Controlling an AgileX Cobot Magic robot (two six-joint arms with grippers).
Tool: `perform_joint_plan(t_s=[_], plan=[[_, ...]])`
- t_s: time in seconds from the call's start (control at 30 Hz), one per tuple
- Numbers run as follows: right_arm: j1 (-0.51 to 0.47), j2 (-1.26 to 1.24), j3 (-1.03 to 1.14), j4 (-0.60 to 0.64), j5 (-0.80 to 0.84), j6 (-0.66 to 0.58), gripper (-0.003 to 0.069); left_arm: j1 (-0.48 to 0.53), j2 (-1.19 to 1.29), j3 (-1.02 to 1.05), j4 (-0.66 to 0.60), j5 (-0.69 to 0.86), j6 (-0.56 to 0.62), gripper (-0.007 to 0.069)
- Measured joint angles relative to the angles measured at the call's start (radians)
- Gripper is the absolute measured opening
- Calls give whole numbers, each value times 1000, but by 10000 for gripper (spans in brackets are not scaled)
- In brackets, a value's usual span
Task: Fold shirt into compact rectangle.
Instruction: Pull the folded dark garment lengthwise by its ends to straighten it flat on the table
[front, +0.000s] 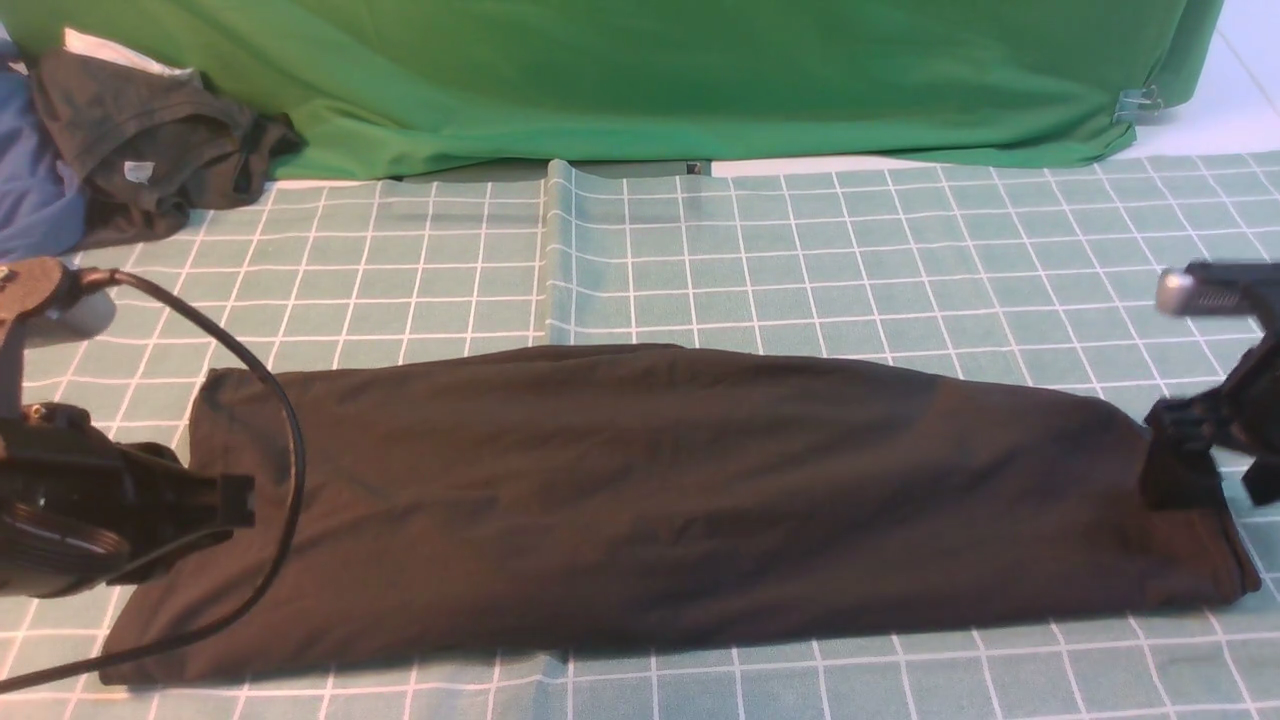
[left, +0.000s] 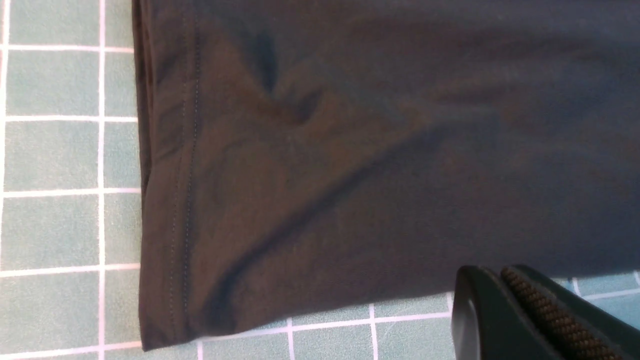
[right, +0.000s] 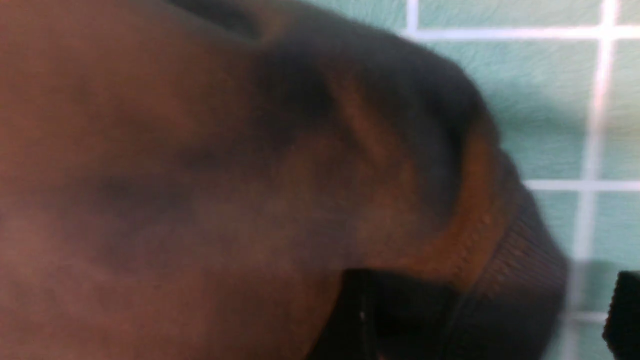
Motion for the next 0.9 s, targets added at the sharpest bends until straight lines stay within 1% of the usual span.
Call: perform_joint_plan(t_s=[0.07, 0.17, 0.2, 0.23, 0.27, 0.3, 0.33, 0.37, 0.4, 0.47, 0.57, 0.6, 0.63, 0.73, 0.77, 0.87, 0.9], plan=[[14, 15, -1, -14, -4, -7, 603, 0, 0, 3, -1, -3, 0, 6], [50, 26, -10, -42, -8, -12, 566, 0, 0, 6, -2, -2, 0, 6], [62, 26, -11, -48, -11, -14, 534, 0, 0, 6, -3, -2, 0, 6], [77, 26, -12, -57, -11, -16, 470, 0, 0, 6, -4, 1, 0, 6], [79, 26, -13, -58, -11, -16, 456, 0, 0, 6, -4, 1, 0, 6], [97, 26, -13, -65, -10, -16, 316, 0, 0, 6, -4, 7, 0, 6], [108, 26, -13, -65, -7, -15, 212, 0, 0, 6, -4, 12, 0, 6], [114, 26, -13, -65, -5, -15, 162, 0, 0, 6, -4, 17, 0, 6], [118, 26, -13, -68, -1, -15, 95, 0, 0, 6, -4, 20, 0, 6], [117, 24, -13, -72, 6, -14, 72, 0, 0, 6, -1, 26, 1, 6], [107, 14, -11, -89, 7, 6, 71, 0, 0, 6, 2, 33, 2, 6], [84, 2, -7, -111, 9, 30, 71, 0, 0, 6, 3, 36, 3, 6], [84, 2, -6, -116, 9, 32, 70, 0, 0, 6, 3, 36, 3, 6], [3, -55, 1, -154, 12, 56, 70, 0, 0, 6, 7, 37, 11, 6], [-9, -58, 1, -156, 12, 60, 70, 0, 0, 6, 7, 37, 11, 6], [-99, -116, -13, -176, 41, 79, 70, 0, 0, 6, 7, 37, 11, 6], [-102, -118, -17, -177, 44, 79, 70, 0, 0, 6, 7, 37, 11, 6]])
